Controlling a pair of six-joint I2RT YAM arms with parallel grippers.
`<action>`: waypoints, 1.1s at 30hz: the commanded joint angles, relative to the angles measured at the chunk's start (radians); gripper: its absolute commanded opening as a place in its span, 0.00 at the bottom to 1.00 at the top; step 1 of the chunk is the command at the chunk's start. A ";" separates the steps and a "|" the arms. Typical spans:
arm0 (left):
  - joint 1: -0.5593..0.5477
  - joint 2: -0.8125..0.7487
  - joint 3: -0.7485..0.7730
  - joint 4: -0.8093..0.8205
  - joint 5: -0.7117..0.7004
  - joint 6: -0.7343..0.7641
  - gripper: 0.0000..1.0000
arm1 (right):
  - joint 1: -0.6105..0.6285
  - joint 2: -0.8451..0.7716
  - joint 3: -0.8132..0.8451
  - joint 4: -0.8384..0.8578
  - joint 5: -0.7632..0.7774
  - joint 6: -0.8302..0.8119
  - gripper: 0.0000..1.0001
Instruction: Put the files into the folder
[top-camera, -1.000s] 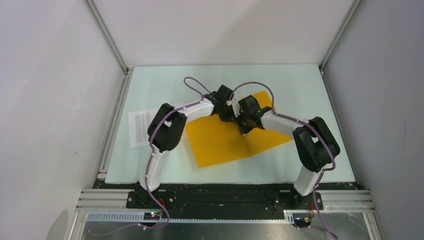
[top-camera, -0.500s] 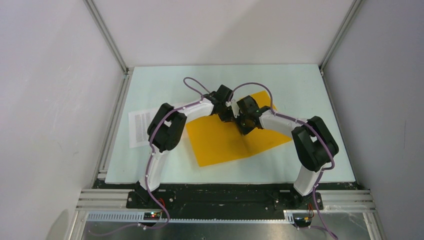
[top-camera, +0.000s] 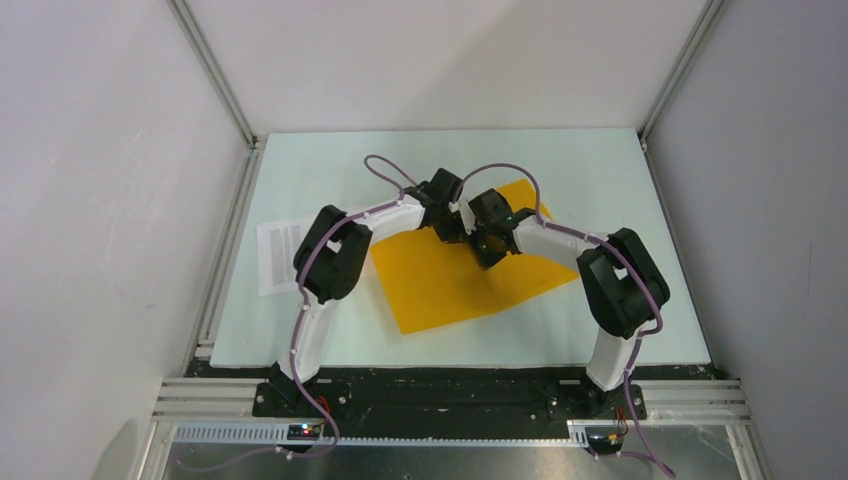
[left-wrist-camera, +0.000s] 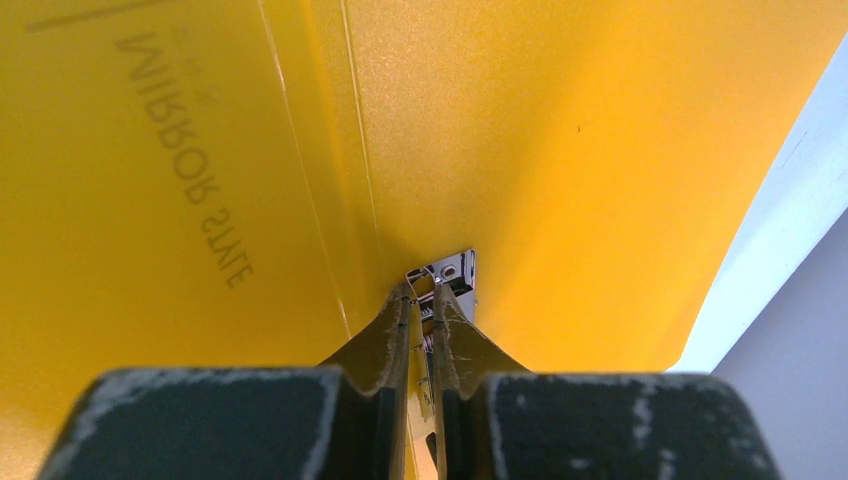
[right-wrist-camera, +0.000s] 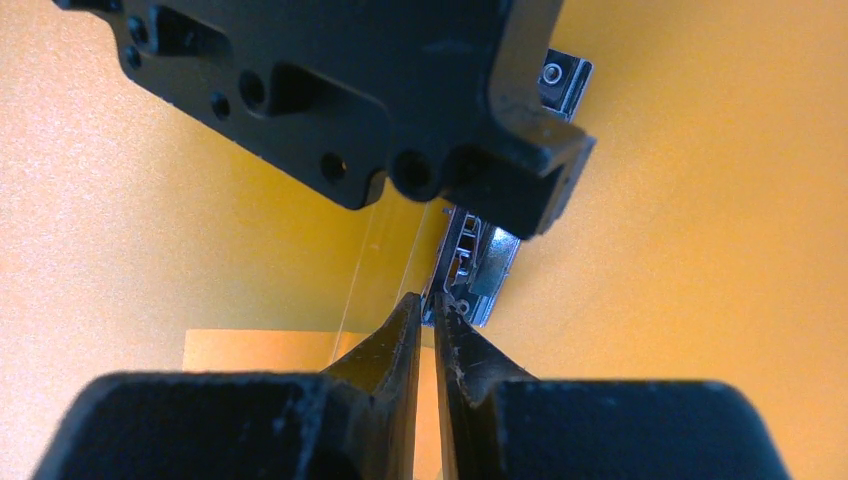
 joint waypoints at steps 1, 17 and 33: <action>-0.033 0.019 -0.007 -0.012 -0.074 0.015 0.03 | 0.061 0.066 0.013 -0.084 -0.010 -0.057 0.14; -0.032 0.012 -0.028 0.014 -0.062 0.015 0.02 | 0.083 0.043 -0.023 -0.081 0.019 0.016 0.14; -0.024 0.013 -0.039 0.024 -0.035 0.008 0.02 | 0.083 0.062 -0.053 -0.097 0.116 0.091 0.14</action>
